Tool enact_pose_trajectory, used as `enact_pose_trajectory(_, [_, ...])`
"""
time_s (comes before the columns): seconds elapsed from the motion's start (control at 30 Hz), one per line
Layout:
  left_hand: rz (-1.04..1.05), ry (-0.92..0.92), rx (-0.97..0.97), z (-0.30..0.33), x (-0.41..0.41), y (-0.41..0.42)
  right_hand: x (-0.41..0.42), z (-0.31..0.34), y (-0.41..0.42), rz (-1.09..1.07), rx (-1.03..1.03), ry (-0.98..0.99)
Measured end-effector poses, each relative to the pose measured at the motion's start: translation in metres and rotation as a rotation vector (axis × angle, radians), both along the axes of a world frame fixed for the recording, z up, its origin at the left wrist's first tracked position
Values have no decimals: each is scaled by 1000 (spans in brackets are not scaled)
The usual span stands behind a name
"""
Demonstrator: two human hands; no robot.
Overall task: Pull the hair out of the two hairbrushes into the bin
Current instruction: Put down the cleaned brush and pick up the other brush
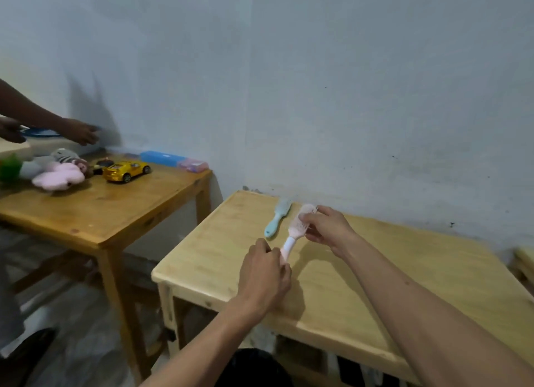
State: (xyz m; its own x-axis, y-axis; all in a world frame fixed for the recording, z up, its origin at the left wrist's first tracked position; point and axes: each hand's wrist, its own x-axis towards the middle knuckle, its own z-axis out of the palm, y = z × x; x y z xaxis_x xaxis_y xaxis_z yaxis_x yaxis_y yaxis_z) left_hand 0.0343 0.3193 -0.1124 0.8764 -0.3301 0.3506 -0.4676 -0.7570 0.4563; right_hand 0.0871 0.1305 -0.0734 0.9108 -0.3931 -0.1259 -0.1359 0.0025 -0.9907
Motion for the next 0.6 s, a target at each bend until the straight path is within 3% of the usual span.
enact_pose_trajectory(0.23, [-19, 110, 81, -12, 46, -47, 50, -24, -40, -42, -166, 123])
enact_pose_trajectory(0.47, [36, 58, 142, -19, 84, -79, 100, -41, -58, -72, -157, 171])
enact_pose_trajectory(0.6, [47, 45, 137, -21, 100, -94, 118, -41, -63, -90, -253, 198])
